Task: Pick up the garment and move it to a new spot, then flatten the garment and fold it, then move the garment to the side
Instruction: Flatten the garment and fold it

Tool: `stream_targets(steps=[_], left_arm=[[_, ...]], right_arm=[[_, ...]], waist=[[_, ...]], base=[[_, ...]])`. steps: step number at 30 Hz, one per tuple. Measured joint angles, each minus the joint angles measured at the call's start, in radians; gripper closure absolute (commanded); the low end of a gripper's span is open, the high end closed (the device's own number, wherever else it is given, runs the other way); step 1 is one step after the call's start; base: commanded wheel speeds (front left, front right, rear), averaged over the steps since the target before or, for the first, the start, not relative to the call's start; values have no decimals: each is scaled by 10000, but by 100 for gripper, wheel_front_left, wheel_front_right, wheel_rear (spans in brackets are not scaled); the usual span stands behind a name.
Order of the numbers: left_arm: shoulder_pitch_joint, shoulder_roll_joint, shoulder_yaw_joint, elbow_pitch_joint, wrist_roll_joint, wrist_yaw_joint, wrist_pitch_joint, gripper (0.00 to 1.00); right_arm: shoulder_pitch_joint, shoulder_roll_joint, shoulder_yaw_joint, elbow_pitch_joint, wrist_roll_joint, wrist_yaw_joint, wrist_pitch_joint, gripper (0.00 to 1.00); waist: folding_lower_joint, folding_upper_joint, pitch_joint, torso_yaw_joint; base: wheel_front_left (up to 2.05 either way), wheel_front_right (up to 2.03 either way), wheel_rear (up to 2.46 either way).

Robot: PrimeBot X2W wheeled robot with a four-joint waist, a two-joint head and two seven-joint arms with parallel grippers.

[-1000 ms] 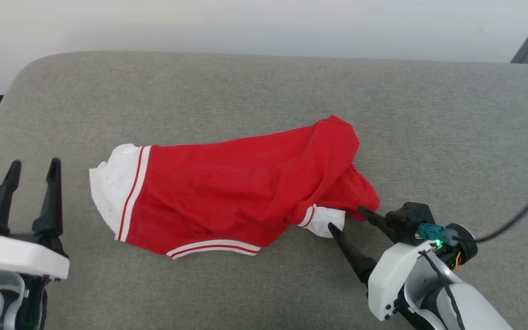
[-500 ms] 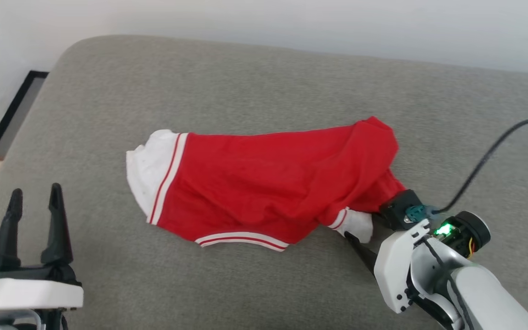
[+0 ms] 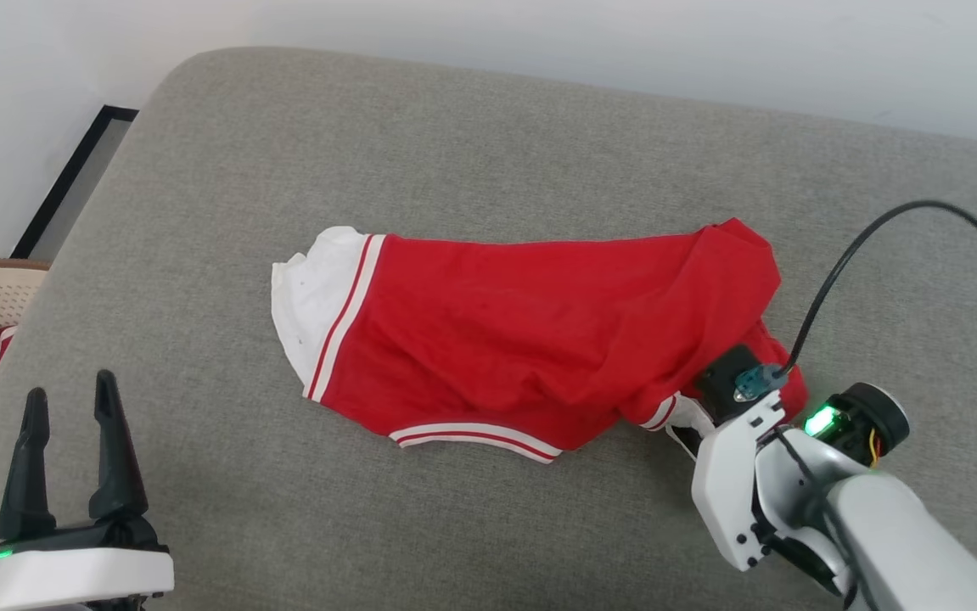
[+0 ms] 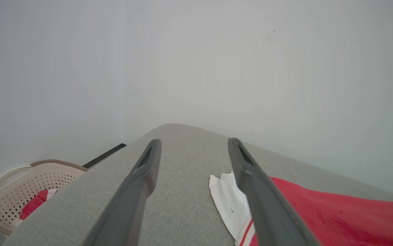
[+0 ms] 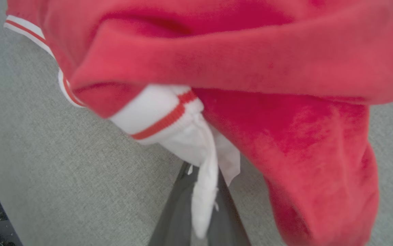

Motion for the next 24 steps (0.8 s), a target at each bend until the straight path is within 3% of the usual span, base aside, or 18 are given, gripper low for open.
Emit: stream_targets(steps=[9,17,24], left_arm=[[367,-81,167,-303,-54,-35,0,0],[670,46,174,-472,-86,-35,0,0],[786,155,56,-500,-127,-35,0,0]], right_arm=[[331,-546,-731,-1881,1521,0,1455,100],[1091,-556,-2690,-3229,2180,0,2568,100],[1568,-479,-4541,-3175,2408,-2,3388,100]], waist=[[0,0,-185,-357],[0,0,-463,-762],[0,0,-632,-928]], base=[[0,0,0],[0,0,0],[0,0,0]])
